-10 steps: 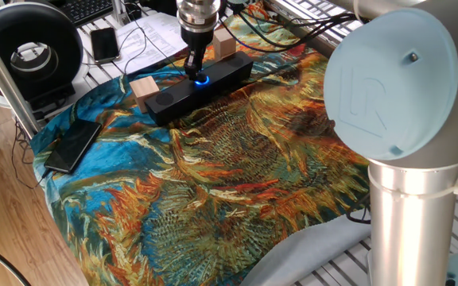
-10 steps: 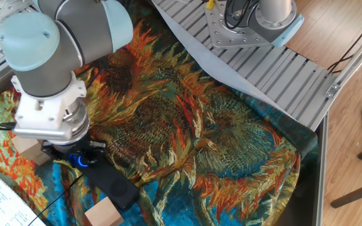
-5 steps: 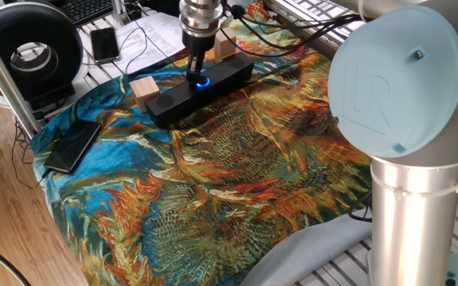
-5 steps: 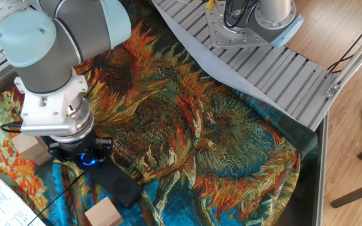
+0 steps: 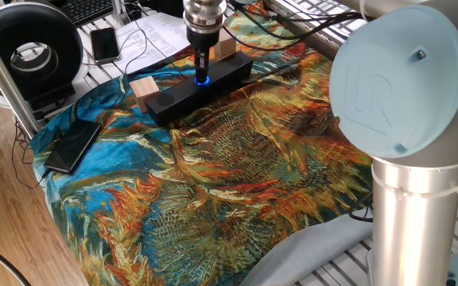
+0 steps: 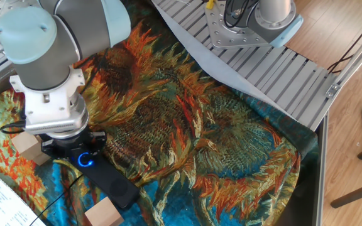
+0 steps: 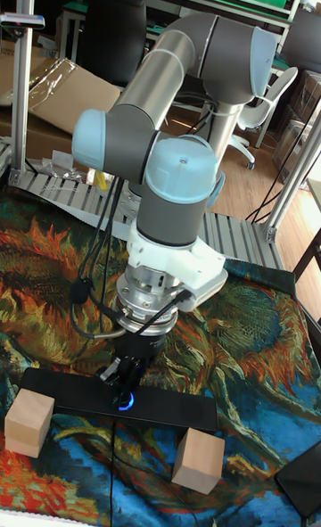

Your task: Turn the knob to increase the volume of the speaker

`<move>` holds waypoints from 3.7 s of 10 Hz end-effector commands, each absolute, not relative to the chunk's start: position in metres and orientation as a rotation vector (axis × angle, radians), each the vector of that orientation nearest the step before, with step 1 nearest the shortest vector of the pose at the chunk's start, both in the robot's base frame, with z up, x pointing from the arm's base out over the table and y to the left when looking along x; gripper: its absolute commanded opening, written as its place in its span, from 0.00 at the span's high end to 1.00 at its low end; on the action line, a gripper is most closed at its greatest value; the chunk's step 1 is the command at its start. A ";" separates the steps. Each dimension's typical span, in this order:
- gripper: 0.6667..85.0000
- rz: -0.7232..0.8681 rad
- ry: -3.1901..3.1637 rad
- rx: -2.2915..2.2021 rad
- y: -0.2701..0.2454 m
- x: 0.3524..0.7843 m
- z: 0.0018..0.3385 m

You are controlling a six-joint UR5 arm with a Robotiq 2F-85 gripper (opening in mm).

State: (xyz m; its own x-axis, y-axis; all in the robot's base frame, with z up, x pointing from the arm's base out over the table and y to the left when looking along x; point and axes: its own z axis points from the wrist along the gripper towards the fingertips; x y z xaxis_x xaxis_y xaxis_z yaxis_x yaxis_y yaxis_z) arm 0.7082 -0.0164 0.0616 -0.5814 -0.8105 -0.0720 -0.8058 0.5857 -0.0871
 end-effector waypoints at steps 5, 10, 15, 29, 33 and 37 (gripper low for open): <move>0.49 -0.032 2.567 -1.656 -0.021 0.693 0.058; 0.46 -0.055 2.532 -1.671 -0.020 0.700 0.061; 0.47 -0.076 2.517 -1.682 -0.017 0.708 0.062; 0.60 -0.036 2.539 -1.658 -0.012 0.707 0.059; 0.63 -0.061 2.549 -1.650 -0.015 0.709 0.061; 0.58 -0.054 2.548 -1.655 -0.014 0.709 0.061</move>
State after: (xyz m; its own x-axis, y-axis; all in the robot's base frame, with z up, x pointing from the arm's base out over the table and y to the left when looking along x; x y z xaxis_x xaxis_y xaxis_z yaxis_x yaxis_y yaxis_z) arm 0.7079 -0.0147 0.0595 -0.3984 -0.9155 -0.0568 -0.9112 0.4021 -0.0896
